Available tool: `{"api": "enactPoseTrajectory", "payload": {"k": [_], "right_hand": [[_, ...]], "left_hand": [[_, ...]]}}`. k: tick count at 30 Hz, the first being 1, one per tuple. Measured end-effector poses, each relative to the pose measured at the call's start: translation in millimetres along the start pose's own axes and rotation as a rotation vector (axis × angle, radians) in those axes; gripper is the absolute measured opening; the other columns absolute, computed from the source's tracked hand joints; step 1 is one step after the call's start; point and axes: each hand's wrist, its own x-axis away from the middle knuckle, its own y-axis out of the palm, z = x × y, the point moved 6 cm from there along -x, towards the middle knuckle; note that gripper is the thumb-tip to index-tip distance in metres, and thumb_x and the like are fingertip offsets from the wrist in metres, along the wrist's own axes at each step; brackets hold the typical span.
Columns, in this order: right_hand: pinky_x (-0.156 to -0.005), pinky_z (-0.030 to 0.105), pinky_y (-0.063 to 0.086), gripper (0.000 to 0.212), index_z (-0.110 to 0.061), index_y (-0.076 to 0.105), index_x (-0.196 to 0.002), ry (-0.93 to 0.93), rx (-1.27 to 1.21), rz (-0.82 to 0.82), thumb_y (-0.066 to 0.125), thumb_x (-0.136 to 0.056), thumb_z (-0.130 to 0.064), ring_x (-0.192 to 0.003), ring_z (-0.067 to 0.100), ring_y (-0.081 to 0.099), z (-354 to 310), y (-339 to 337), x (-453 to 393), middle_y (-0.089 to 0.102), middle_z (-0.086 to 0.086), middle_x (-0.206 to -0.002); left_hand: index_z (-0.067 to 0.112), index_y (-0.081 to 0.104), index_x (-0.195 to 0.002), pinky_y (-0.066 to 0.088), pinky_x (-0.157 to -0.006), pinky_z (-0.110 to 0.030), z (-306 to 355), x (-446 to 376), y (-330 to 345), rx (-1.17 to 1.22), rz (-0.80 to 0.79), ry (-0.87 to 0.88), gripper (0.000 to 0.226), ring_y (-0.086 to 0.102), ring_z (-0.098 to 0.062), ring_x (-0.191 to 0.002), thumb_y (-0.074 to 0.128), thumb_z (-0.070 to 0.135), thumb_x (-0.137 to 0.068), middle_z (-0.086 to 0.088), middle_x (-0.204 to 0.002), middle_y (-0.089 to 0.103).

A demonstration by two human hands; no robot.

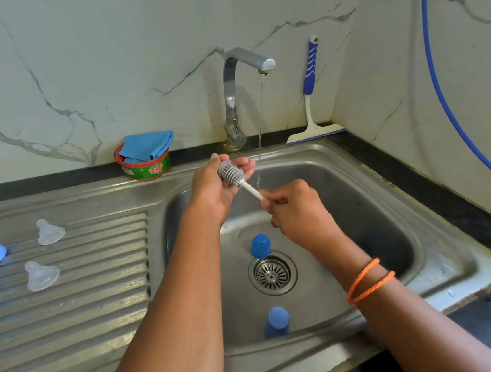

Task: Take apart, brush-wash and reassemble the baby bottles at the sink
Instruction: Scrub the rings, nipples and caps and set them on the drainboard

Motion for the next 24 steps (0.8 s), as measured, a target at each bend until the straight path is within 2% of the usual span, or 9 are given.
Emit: {"api": "enactPoseTrajectory", "payload": {"k": [2, 4, 6, 8, 11, 14, 16, 20, 24], "right_hand": [[-0.041, 0.021, 0.029, 0.025, -0.010, 0.075, -0.123, 0.248, -0.510, -0.250, 0.057, -0.109, -0.018, -0.046, 0.010, 0.035, 15.8, 8.5, -3.2, 0.046, 0.002, -0.062], [-0.037, 0.014, 0.021, 0.031, -0.006, 0.071, -0.130, 0.423, -0.899, -0.530, 0.049, -0.110, -0.016, -0.046, 0.004, 0.024, 14.9, 15.0, 3.9, 0.032, -0.004, -0.063], [-0.035, 0.012, 0.022, 0.032, -0.007, 0.067, -0.131, 0.496, -1.106, -0.699, 0.046, -0.109, -0.017, -0.048, 0.002, 0.019, 12.8, 17.4, 7.7, 0.020, -0.007, -0.068], [-0.036, 0.012, 0.021, 0.033, -0.007, 0.066, -0.133, 0.472, -1.094, -0.711, 0.045, -0.109, -0.017, -0.050, 0.003, 0.016, 13.4, 16.6, 7.1, 0.017, -0.007, -0.070], [-0.040, 0.016, 0.019, 0.031, -0.009, 0.072, -0.128, 0.284, -0.703, -0.486, 0.048, -0.112, -0.020, -0.048, 0.005, 0.023, 17.3, 6.2, -3.2, 0.029, -0.004, -0.063], [-0.044, 0.026, 0.036, 0.022, -0.024, 0.081, -0.113, 0.038, -0.124, -0.119, 0.060, -0.108, -0.025, -0.048, 0.014, 0.040, 12.7, -14.5, -9.1, 0.052, 0.000, -0.060], [-0.054, 0.035, 0.046, 0.019, -0.029, 0.082, -0.109, -0.082, 0.120, 0.048, 0.064, -0.105, -0.026, -0.058, 0.024, 0.052, 5.2, -18.8, -4.4, 0.063, 0.002, -0.067], [-0.062, 0.037, 0.040, 0.022, -0.034, 0.074, -0.117, -0.161, 0.539, 0.207, 0.054, -0.107, -0.030, -0.072, 0.031, 0.054, -12.3, -22.7, 8.6, 0.057, 0.003, -0.082], [-0.063, 0.035, 0.032, 0.033, -0.031, 0.064, -0.128, -0.299, 0.914, 0.299, 0.047, -0.104, -0.015, -0.085, 0.028, 0.061, -46.4, -13.5, 27.0, 0.061, -0.002, -0.090]], "left_hand": [[0.007, 0.052, -0.103, 0.063, -0.086, -0.049, 1.5, 2.3, 3.1, 0.092, -0.049, -0.005, 0.026, 0.077, -0.038, -0.088, 0.039, 0.027, -0.114, -0.023, -0.080, 0.072], [0.008, 0.054, -0.099, 0.063, -0.086, -0.048, 3.8, 5.2, 8.5, 0.162, -0.123, -0.005, 0.027, 0.077, -0.036, -0.089, 0.040, 0.027, -0.113, -0.020, -0.081, 0.071], [0.009, 0.055, -0.096, 0.063, -0.087, -0.047, 3.6, 6.8, 12.7, 0.161, -0.175, -0.005, 0.028, 0.076, -0.035, -0.092, 0.042, 0.026, -0.113, -0.019, -0.084, 0.071], [0.009, 0.056, -0.098, 0.063, -0.087, -0.046, 3.0, 7.2, 13.3, 0.116, -0.180, 0.001, 0.025, 0.076, -0.036, -0.096, 0.045, 0.025, -0.112, -0.020, -0.089, 0.072], [0.006, 0.055, -0.099, 0.063, -0.086, -0.047, 6.2, 7.1, 12.3, 0.045, -0.149, 0.034, 0.021, 0.076, -0.038, -0.094, 0.045, 0.021, -0.112, -0.022, -0.086, 0.072], [0.006, 0.053, -0.097, 0.064, -0.086, -0.048, 8.2, 6.4, 12.3, -0.161, -0.080, 0.118, 0.023, 0.075, -0.039, -0.087, 0.039, 0.016, -0.113, -0.022, -0.078, 0.070], [0.005, 0.052, -0.097, 0.064, -0.085, -0.049, 6.8, 3.1, 12.7, -0.229, -0.049, 0.146, 0.023, 0.075, -0.040, -0.085, 0.037, 0.015, -0.113, -0.023, -0.076, 0.071], [0.003, 0.051, -0.105, 0.063, -0.088, -0.051, 2.7, -5.4, 10.1, -0.214, 0.023, 0.159, 0.022, 0.076, -0.039, -0.083, 0.035, 0.015, -0.113, -0.024, -0.078, 0.073], [0.005, 0.054, -0.107, 0.063, -0.087, -0.046, 1.3, -5.4, 2.3, -0.280, 0.091, 0.210, 0.021, 0.077, -0.036, -0.086, 0.035, 0.012, -0.112, -0.022, -0.084, 0.076]]}}
